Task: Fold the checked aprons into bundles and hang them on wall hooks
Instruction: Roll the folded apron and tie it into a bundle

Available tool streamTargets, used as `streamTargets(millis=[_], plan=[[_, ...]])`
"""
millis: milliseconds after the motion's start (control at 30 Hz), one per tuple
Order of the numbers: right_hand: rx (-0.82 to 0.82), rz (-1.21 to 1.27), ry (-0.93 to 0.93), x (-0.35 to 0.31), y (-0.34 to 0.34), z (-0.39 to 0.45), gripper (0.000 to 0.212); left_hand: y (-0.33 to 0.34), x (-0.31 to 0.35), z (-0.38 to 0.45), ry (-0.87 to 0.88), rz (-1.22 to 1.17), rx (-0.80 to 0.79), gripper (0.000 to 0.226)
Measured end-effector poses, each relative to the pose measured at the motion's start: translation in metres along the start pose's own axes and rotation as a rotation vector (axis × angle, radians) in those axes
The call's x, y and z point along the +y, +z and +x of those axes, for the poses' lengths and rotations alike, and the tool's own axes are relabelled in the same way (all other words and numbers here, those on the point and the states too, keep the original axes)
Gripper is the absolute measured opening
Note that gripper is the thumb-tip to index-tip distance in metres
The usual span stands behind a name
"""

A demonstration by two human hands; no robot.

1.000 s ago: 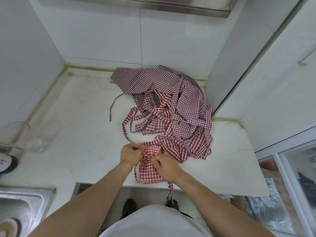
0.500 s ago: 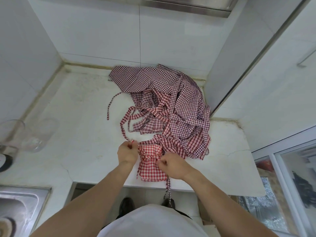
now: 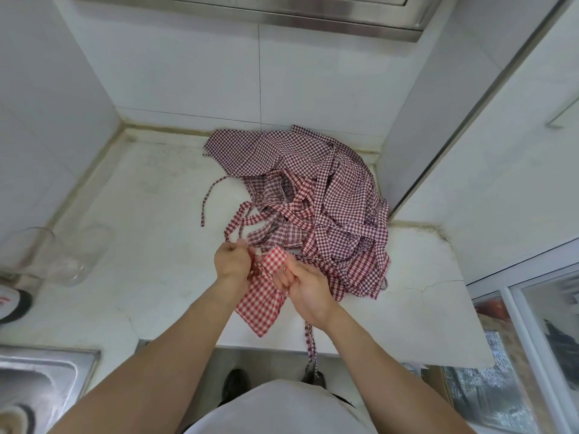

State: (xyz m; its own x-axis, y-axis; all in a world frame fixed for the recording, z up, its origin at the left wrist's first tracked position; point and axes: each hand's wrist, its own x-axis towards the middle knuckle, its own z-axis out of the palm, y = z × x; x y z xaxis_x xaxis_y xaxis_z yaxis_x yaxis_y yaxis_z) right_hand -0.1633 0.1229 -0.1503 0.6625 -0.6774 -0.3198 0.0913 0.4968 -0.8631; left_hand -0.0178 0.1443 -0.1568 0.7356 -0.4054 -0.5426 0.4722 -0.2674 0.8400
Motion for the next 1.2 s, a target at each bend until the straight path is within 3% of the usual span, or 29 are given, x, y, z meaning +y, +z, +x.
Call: streamTargets(millis=[100,233,500,633,767,867,1067,1200], plan=[[-0.073,-0.198,-0.03,-0.002,-0.003,-0.005,0.054,0.0,0.004,0.008,-0.114,-0.031,0.061,0.015],[-0.107,-0.408,-0.149,-0.016,-0.002,-0.018,0.051,0.008,0.015,0.005,-0.126,-0.069,0.045,0.016],[-0.114,-0.513,-0.219,-0.036,-0.003,-0.038,0.045,0.027,0.026,-0.012,-0.075,-0.006,-0.049,0.014],[-0.038,-0.494,-0.219,-0.064,-0.024,-0.037,0.05,0.036,0.049,-0.024,0.102,0.184,-0.32,0.019],[0.051,-0.344,-0.218,-0.091,-0.048,-0.039,0.048,0.054,0.089,-0.037,0.526,0.508,-0.58,0.025],[0.155,-0.251,-0.248,-0.116,-0.066,-0.039,0.043,0.078,0.117,-0.054,0.707,0.561,-0.699,0.026],[0.292,-0.313,-0.162,-0.211,-0.093,-0.055,0.021,0.145,0.171,-0.106,0.955,0.618,-0.745,0.032],[0.582,-0.45,-0.254,-0.289,-0.108,-0.068,0.009,0.188,0.206,-0.151,1.089,0.668,-0.785,0.021]])
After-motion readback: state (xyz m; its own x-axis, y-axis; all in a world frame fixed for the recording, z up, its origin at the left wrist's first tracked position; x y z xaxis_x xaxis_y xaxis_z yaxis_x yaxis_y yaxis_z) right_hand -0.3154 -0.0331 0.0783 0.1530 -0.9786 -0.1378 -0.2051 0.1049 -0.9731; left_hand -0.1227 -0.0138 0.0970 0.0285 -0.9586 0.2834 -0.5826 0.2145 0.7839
